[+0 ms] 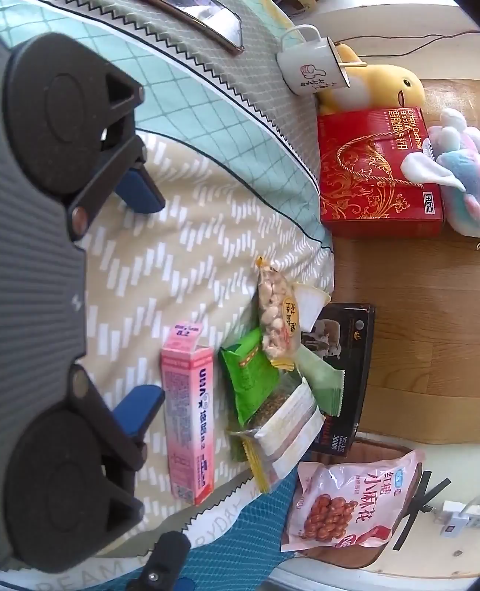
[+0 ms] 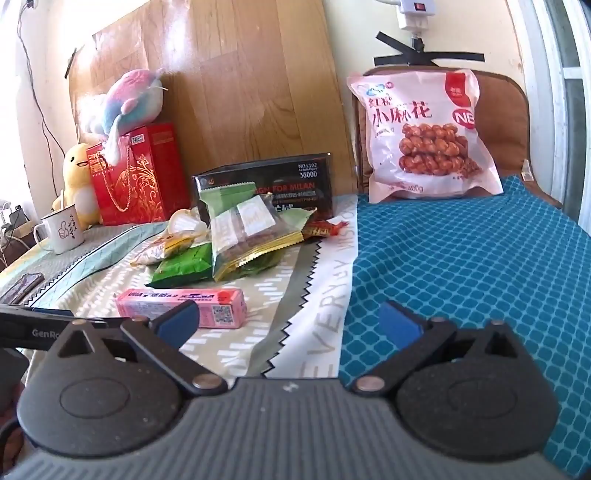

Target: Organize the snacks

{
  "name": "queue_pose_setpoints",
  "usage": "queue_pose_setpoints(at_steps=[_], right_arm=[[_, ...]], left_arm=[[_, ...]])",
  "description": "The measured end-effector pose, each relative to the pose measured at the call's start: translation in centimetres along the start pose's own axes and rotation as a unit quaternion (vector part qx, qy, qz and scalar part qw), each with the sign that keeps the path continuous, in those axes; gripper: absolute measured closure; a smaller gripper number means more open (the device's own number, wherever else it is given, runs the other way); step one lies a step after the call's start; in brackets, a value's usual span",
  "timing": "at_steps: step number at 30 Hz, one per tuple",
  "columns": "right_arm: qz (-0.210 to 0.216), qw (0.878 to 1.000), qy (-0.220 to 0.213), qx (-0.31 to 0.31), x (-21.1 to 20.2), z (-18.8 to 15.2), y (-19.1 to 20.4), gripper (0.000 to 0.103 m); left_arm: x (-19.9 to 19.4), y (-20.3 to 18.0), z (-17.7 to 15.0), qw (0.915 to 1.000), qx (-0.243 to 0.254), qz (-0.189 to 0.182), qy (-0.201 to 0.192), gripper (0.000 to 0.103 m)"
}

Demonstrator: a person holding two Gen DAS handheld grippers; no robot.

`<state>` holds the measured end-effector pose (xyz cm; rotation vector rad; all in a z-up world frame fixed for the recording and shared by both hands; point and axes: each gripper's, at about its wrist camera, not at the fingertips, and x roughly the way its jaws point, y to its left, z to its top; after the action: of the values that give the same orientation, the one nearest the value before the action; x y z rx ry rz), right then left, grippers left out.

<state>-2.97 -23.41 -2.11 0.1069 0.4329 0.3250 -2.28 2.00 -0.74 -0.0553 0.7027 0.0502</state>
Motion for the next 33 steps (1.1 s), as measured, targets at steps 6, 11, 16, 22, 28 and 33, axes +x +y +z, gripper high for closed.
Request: queue_pose_setpoints(at_steps=[6, 11, 16, 22, 28, 33], right_arm=[[-0.004, 1.000, 0.007, 0.007, 0.2, 0.1, -0.2, 0.000], [-0.001, 1.000, 0.009, 0.009, 0.2, -0.5, 0.3, 0.000], [0.027, 0.999, 0.039, -0.002, 1.0, -0.3, 0.2, 0.000], [0.023, 0.997, 0.070, -0.006, 1.6, 0.0, 0.2, 0.000], [0.019, 0.997, 0.076, -0.017, 1.7, 0.1, 0.2, 0.000], [0.017, 0.996, 0.079, -0.022, 1.8, 0.1, 0.3, 0.000]], left_arm=[[0.0, 0.0, 0.0, 1.0000, 0.000, 0.007, -0.001, 0.000], [0.1, -0.1, 0.0, 0.9999, 0.004, 0.012, 0.000, 0.000], [0.1, -0.1, -0.1, 0.9999, 0.010, 0.010, 0.000, 0.000], [-0.2, 0.6, -0.3, 0.9999, -0.008, -0.011, -0.010, 0.000], [-0.2, 0.4, -0.3, 0.9999, -0.006, -0.012, -0.010, 0.000], [-0.2, 0.3, -0.2, 0.9999, -0.006, -0.013, -0.009, 0.000]])
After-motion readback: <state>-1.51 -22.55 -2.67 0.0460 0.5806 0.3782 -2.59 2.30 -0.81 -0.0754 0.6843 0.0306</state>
